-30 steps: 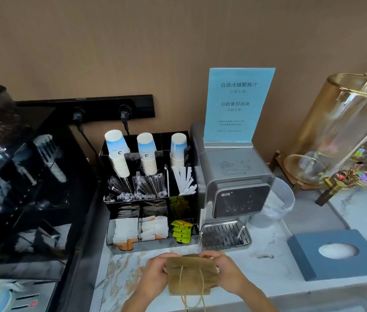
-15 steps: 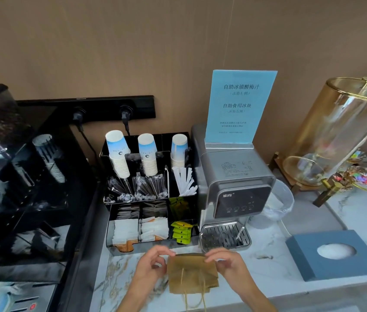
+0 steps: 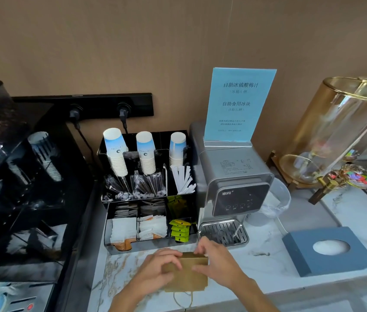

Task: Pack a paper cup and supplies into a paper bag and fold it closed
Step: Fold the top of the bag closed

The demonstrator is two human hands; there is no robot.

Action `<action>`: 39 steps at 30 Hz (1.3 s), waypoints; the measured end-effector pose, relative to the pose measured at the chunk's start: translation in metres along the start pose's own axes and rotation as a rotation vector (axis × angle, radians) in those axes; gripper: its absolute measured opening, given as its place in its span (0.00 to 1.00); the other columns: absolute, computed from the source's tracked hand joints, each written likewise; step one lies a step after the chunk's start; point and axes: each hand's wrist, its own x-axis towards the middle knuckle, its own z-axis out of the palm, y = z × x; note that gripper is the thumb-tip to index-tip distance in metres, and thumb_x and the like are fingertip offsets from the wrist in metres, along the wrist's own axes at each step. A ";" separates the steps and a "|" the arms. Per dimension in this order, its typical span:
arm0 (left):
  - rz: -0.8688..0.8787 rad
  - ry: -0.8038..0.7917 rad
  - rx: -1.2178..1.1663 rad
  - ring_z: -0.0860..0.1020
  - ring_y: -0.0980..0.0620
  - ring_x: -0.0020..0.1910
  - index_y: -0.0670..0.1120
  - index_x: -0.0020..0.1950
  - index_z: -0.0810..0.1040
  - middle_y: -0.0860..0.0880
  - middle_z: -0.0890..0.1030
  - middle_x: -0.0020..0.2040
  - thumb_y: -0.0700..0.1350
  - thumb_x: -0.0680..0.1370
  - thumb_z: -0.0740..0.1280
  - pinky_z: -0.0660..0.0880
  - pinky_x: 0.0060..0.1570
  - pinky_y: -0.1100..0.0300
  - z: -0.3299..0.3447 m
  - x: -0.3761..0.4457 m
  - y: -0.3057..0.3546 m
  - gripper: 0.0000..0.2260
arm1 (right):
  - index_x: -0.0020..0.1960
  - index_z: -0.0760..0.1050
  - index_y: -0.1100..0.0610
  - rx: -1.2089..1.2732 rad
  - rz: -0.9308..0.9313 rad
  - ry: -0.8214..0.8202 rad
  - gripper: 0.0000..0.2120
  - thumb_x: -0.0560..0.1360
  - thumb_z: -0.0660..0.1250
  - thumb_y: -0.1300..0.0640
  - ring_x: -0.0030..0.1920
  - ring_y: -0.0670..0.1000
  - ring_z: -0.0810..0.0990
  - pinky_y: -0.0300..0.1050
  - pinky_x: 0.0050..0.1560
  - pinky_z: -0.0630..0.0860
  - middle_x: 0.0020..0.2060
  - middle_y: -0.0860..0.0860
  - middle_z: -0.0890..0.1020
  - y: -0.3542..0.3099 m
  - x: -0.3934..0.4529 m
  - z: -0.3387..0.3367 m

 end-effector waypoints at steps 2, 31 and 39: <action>0.009 -0.007 0.094 0.70 0.66 0.66 0.65 0.45 0.81 0.70 0.75 0.63 0.50 0.70 0.72 0.63 0.71 0.54 0.004 0.005 0.005 0.09 | 0.60 0.67 0.38 -0.178 -0.040 -0.068 0.24 0.67 0.70 0.38 0.60 0.51 0.74 0.50 0.63 0.69 0.59 0.44 0.79 -0.010 0.009 0.002; -0.085 0.021 0.024 0.67 0.63 0.68 0.66 0.45 0.77 0.65 0.76 0.63 0.46 0.77 0.71 0.58 0.71 0.67 0.008 0.009 -0.011 0.12 | 0.33 0.81 0.48 0.497 0.330 0.151 0.10 0.62 0.78 0.62 0.39 0.48 0.84 0.44 0.44 0.82 0.34 0.47 0.87 0.022 -0.008 0.035; -0.054 -0.149 -0.115 0.66 0.63 0.71 0.59 0.44 0.86 0.79 0.71 0.58 0.55 0.72 0.72 0.59 0.73 0.63 0.019 0.022 -0.031 0.04 | 0.28 0.69 0.49 0.413 0.379 0.245 0.18 0.70 0.73 0.60 0.29 0.40 0.70 0.41 0.34 0.69 0.27 0.42 0.73 0.021 -0.027 0.048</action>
